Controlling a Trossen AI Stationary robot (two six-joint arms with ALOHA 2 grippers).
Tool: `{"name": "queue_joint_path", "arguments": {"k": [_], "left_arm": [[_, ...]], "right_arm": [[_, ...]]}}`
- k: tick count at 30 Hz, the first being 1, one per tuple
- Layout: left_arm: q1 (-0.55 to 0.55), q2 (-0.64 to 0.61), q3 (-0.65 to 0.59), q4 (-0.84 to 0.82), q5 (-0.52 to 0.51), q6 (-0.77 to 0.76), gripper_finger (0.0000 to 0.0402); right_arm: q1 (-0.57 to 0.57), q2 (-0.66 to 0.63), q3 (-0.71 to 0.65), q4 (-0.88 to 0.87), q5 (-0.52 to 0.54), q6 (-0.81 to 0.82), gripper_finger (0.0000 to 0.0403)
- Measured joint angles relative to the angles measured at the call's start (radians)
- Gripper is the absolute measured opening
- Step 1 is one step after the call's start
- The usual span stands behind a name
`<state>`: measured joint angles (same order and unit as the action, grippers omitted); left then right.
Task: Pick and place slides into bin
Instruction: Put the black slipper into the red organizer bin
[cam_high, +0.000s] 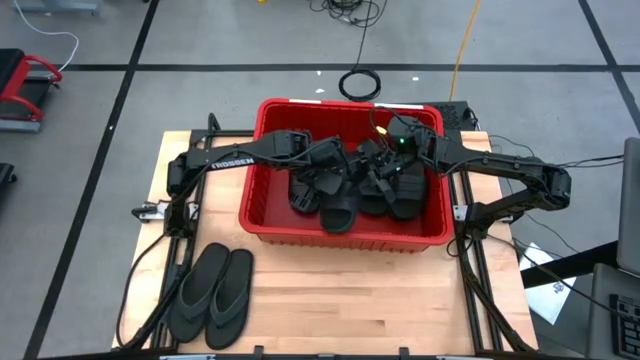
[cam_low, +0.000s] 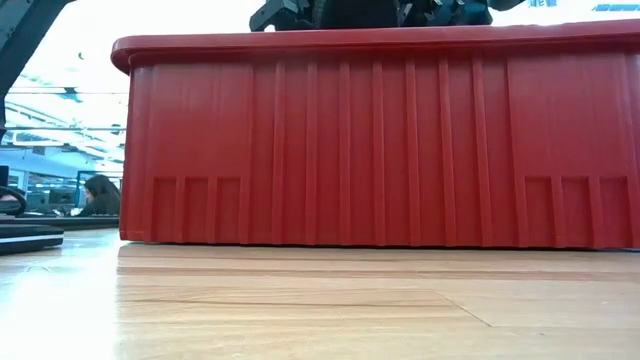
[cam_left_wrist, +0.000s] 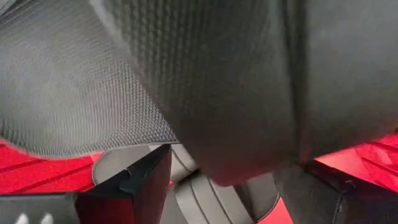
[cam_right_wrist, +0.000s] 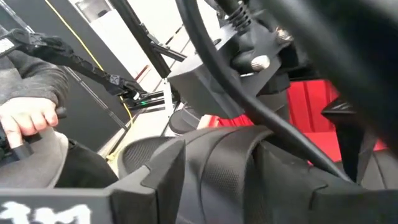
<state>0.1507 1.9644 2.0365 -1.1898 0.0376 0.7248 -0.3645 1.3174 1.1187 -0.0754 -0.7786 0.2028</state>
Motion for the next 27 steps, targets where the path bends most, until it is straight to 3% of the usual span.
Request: {"name": "queue_joint_path", "arguments": {"k": [13,18,27], "left_arm": [[0.001,0.000,0.000,-0.006,0.000,-0.002,0.0266],[0.001,0.000,0.000,-0.006,0.000,-0.010,0.0266],[0.001,0.000,0.001,0.033,0.000,-0.005,0.0266]], "right_arm": [[0.000,-0.026,-0.002,-0.047,0.029,-0.062,0.0205],[-0.002,-0.105,-0.002,-0.221,0.128,-0.185,0.0202],[0.003,-0.152,-0.002,-0.236,0.179,-0.206,0.0201]]}}
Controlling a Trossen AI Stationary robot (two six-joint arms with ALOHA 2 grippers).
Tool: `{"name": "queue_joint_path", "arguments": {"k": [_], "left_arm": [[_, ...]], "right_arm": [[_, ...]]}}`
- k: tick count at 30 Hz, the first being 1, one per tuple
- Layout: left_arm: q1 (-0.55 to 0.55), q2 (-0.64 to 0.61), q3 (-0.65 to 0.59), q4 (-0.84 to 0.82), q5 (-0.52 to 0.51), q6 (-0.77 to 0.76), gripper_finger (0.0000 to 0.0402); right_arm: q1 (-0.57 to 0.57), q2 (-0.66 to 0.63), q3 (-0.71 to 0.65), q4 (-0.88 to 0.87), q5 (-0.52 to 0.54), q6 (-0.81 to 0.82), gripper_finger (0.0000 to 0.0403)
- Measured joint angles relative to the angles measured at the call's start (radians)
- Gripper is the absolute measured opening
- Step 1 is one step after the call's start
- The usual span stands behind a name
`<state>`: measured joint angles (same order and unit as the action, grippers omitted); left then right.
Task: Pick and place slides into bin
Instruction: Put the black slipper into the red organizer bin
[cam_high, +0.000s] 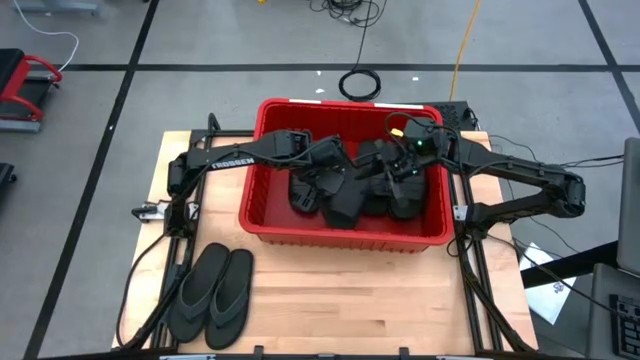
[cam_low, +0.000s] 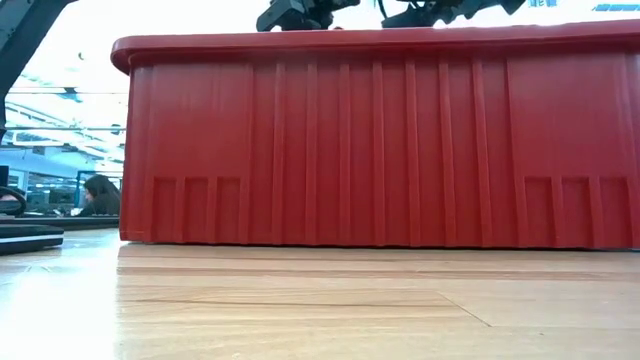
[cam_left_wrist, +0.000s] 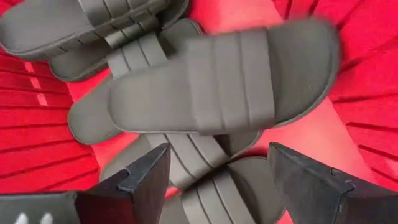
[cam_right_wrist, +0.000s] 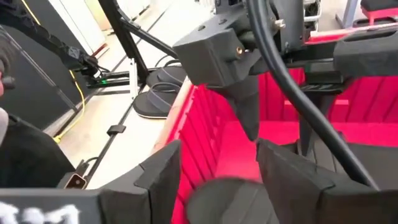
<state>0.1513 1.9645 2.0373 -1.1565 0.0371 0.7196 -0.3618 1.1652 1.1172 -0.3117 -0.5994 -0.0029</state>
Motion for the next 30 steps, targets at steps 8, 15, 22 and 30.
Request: {"name": "queue_joint_path", "arguments": {"k": [8,15,22,30], "left_arm": [[0.014,-0.001,0.000,0.014,0.000,0.001,0.0266],[0.052,0.000,0.001,0.103,-0.018,-0.036,0.0266],[0.122,0.000,0.000,0.111,-0.090,-0.072,0.0266],[0.224,-0.010,0.000,-0.015,-0.140,-0.129,0.0266]], "right_arm": [[0.042,0.000,-0.001,0.179,-0.065,0.082,0.0201],[0.095,0.018,0.000,0.412,-0.103,0.226,0.0201],[0.160,0.062,0.000,0.441,-0.111,0.270,0.0201],[0.139,0.052,-0.001,0.396,-0.107,0.256,0.0201]]}}
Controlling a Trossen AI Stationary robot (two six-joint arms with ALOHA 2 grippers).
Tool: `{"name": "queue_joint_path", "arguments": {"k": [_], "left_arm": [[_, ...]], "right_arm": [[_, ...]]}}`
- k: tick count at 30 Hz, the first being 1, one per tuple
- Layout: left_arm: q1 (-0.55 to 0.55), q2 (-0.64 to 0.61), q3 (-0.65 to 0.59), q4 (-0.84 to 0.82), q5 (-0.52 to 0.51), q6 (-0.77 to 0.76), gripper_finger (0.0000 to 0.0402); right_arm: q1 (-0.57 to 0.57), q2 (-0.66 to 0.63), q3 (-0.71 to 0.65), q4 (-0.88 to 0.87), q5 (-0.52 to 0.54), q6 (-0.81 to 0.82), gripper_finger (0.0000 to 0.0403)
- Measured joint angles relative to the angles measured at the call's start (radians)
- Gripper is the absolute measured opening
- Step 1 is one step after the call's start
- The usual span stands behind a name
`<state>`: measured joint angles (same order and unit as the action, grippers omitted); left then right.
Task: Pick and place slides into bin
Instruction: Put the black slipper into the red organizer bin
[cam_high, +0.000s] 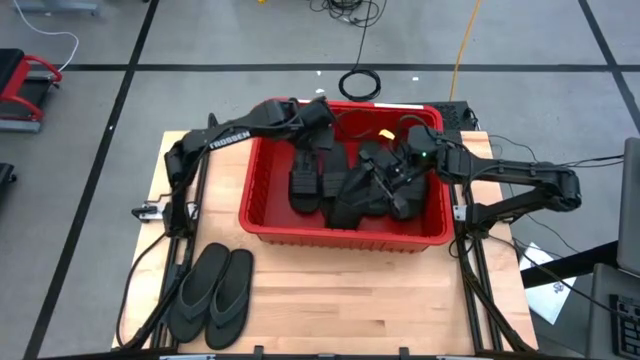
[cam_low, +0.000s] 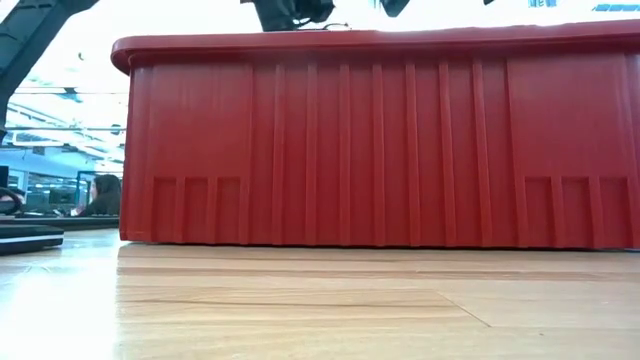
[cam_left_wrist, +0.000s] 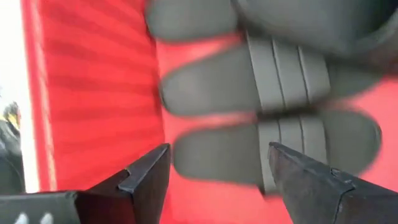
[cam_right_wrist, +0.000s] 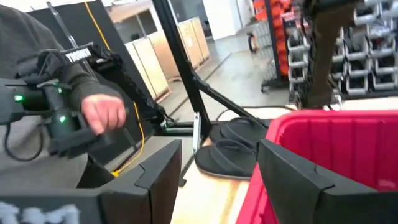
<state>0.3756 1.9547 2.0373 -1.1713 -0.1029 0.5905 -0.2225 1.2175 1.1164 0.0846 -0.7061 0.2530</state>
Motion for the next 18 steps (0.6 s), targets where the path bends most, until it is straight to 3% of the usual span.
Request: {"name": "queue_joint_path", "arguments": {"k": [5,10,13,15,18], "left_arm": [[0.038,-0.041,-0.001,-0.157,0.009,-0.046,0.0266],[0.065,-0.162,-0.001,-0.149,0.101,-0.077,0.0266],[0.069,-0.241,0.000,-0.139,0.160,-0.091,0.0266],[0.065,-0.287,0.001,-0.141,0.197,-0.113,0.0266],[0.049,-0.347,0.001,-0.160,0.258,-0.136,0.0266]], "right_arm": [[-0.049,-0.025,0.000,-0.148,-0.001,-0.036,0.0201],[-0.077,-0.055,0.001,-0.317,0.010,-0.193,0.0201],[-0.082,-0.065,0.000,-0.422,0.090,-0.268,0.0201],[-0.086,-0.064,0.000,-0.485,0.150,-0.284,0.0201],[-0.098,-0.054,0.000,-0.529,0.133,-0.286,0.0201]]}}
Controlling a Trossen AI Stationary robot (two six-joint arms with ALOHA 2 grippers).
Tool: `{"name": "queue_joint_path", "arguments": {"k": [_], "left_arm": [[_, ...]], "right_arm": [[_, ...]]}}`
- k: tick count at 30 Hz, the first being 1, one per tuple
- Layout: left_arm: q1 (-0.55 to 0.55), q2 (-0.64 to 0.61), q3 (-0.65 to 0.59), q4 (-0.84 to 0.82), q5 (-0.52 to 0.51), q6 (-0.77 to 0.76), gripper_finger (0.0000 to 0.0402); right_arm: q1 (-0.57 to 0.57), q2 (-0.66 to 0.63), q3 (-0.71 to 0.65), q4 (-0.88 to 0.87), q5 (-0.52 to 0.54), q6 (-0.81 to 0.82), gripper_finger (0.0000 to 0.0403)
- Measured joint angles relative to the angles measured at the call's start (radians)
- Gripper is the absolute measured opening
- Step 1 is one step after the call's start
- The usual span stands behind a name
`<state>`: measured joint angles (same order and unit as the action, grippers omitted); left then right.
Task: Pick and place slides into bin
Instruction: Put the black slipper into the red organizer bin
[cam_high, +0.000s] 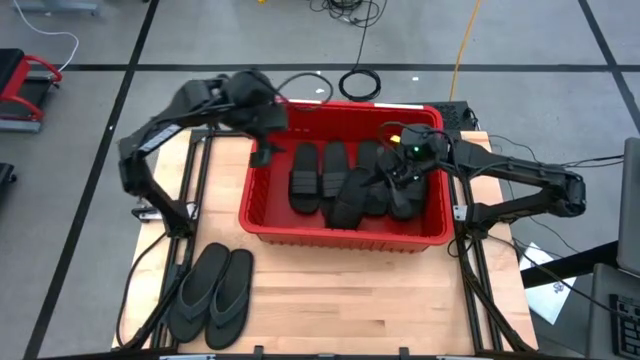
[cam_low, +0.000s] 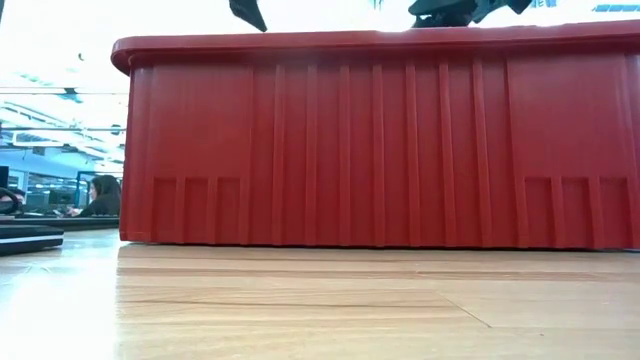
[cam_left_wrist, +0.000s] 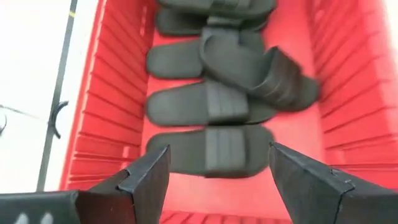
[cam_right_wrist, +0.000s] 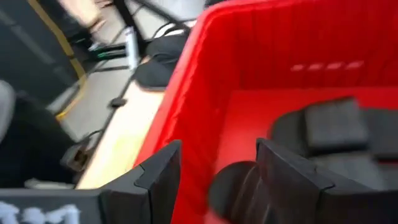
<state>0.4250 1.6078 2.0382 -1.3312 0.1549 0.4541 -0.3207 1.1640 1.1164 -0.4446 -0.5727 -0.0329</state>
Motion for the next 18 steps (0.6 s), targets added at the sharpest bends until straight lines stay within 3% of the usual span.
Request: {"name": "queue_joint_path", "arguments": {"k": [6,10,18], "left_arm": [[-0.043,-0.068,0.000,-0.001,0.004,-0.087,0.0266],[-0.059,-0.071,0.000,-0.001,0.001,-0.134,0.0266],[-0.081,-0.070,0.000,-0.001,-0.030,-0.152,0.0266]], "right_arm": [[-0.041,0.076,0.000,-0.097,-0.164,-0.037,0.0201],[-0.057,0.178,0.000,-0.132,-0.157,-0.095,0.0201],[-0.055,0.379,0.000,-0.031,-0.111,-0.086,0.0201]]}}
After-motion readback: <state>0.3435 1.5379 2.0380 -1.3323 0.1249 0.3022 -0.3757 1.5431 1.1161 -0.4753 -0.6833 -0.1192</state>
